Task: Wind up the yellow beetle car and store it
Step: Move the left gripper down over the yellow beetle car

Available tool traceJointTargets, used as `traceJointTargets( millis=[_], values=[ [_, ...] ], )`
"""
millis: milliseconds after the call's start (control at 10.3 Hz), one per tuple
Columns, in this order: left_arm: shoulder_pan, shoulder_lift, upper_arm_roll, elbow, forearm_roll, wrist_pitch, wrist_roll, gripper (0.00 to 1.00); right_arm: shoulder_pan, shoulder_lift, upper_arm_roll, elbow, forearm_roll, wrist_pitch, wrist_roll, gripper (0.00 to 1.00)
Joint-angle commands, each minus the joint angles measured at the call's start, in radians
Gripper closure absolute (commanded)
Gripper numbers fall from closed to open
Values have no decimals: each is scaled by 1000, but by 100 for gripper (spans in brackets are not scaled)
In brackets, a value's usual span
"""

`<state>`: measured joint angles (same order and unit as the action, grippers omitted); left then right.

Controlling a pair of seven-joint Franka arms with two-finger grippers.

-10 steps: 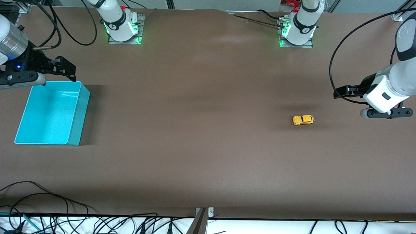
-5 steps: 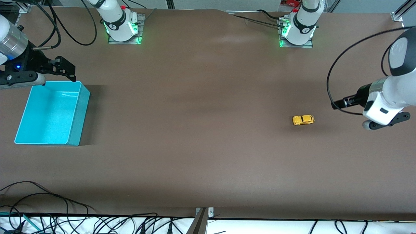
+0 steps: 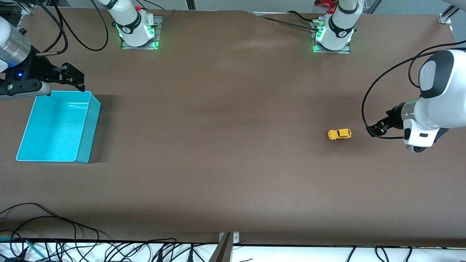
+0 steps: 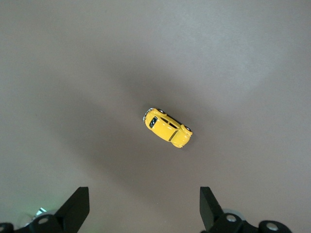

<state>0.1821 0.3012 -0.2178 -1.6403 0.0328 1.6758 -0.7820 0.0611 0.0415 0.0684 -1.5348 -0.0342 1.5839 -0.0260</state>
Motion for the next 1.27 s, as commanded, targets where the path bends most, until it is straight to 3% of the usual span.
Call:
traceJointTargets(
  millis=[0, 585, 975, 1170],
  values=[
    [8, -28, -11, -100, 27, 103, -153, 0, -7, -2, 1, 13, 20, -12, -9, 0],
    [5, -30, -15, -281, 29, 356, -423, 0, -7, -2, 1, 13, 20, -12, -9, 0],
    [-1, -1, -17, -403, 82, 645, -708, 0, -7, -2, 2, 13, 20, -10, -9, 0],
    [-3, 22, -17, -408, 99, 650, -805, 0, -7, -2, 1, 13, 20, -10, -9, 0]
  ],
)
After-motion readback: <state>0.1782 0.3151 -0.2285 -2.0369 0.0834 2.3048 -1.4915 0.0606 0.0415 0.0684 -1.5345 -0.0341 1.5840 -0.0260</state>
